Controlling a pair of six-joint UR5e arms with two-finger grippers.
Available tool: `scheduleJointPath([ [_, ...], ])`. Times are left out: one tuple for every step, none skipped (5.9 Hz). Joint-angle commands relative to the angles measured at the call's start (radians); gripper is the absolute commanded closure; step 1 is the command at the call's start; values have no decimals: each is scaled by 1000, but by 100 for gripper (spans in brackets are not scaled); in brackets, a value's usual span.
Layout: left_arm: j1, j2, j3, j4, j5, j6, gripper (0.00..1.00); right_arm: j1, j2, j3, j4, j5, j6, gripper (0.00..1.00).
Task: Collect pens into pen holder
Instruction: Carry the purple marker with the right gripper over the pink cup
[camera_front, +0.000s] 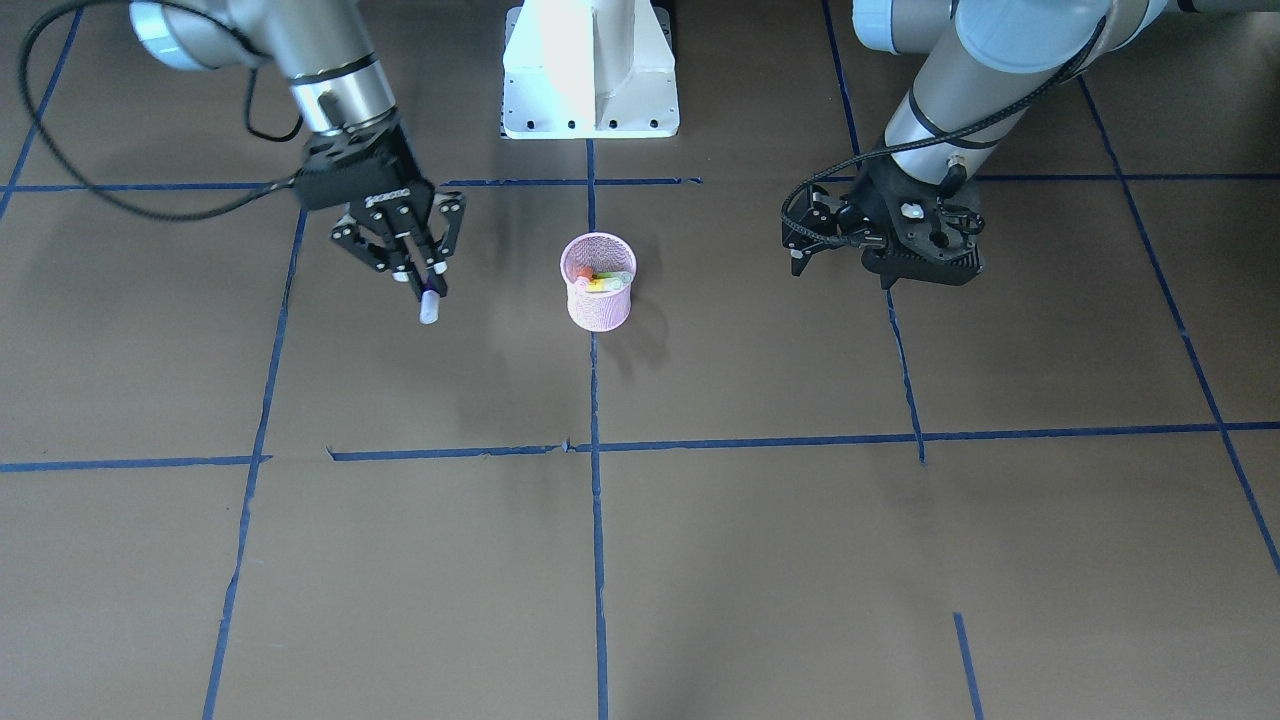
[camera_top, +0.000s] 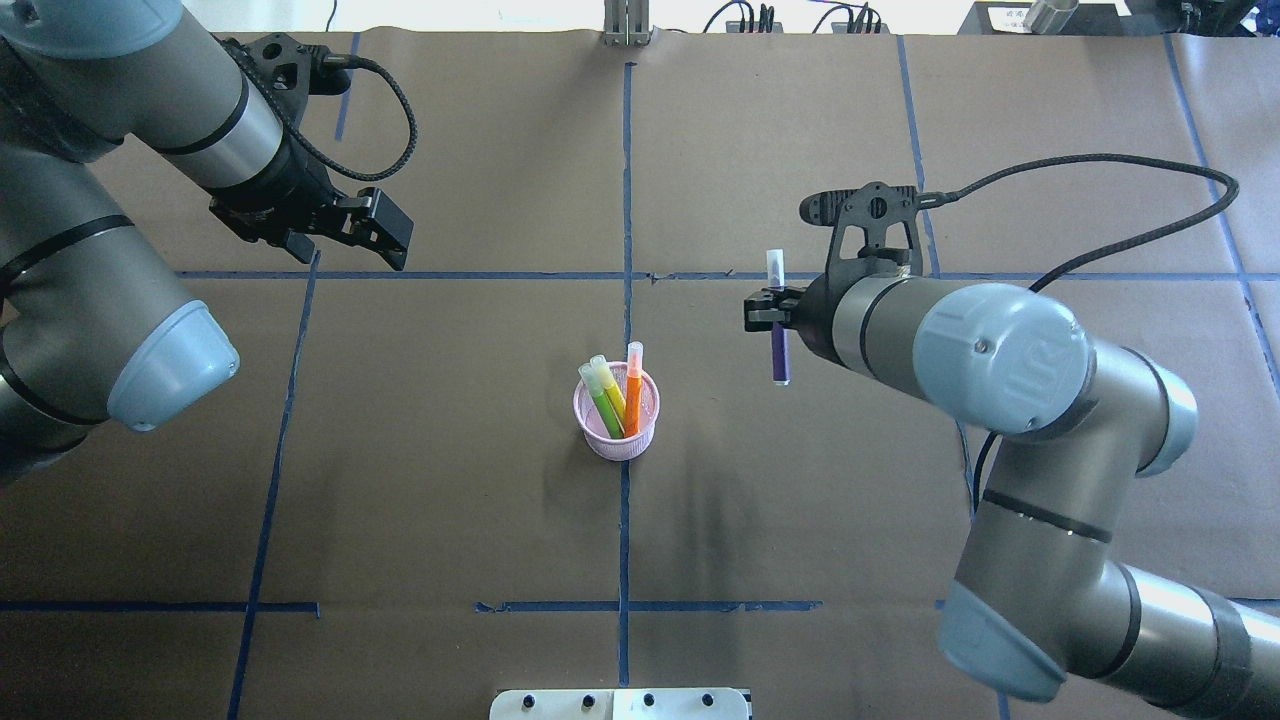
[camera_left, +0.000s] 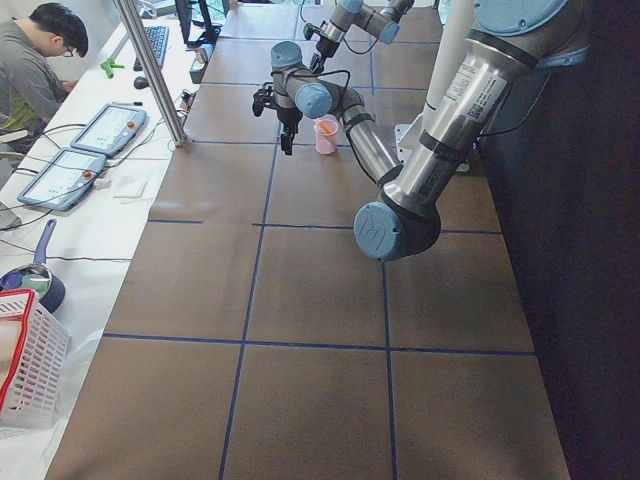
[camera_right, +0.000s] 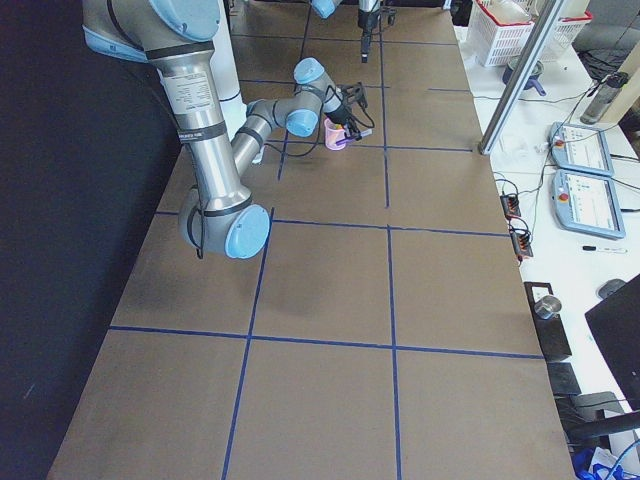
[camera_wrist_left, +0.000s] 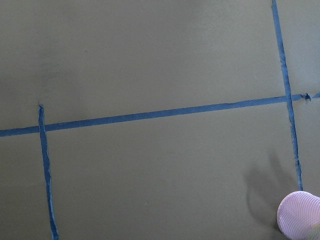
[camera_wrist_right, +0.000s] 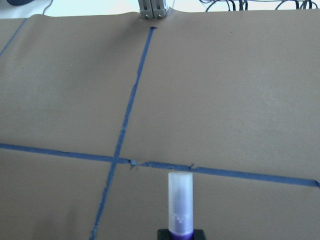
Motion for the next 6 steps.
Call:
scheduleJointPath([
  [3,-1,12,-3,-2,-1,0,-117,70,-4,-1,-229,89,100],
  [3,-1,12,-3,-2,-3,0,-184,100,-25,-1,-359,111,100],
  [8,0,13,-5,-2,-3,0,-258,148,-98,-1,-521,172,100],
  [8,0,13,-5,-2,-3,0,-274,197,-172,-1,-587,185,100],
  [8,0,13,-5,-2,-3,0,-294,219,-226,2,-654,203,100],
  [8,-1,13,-3,-2,-3,0,-297,223,-241,3,-662,217,100],
])
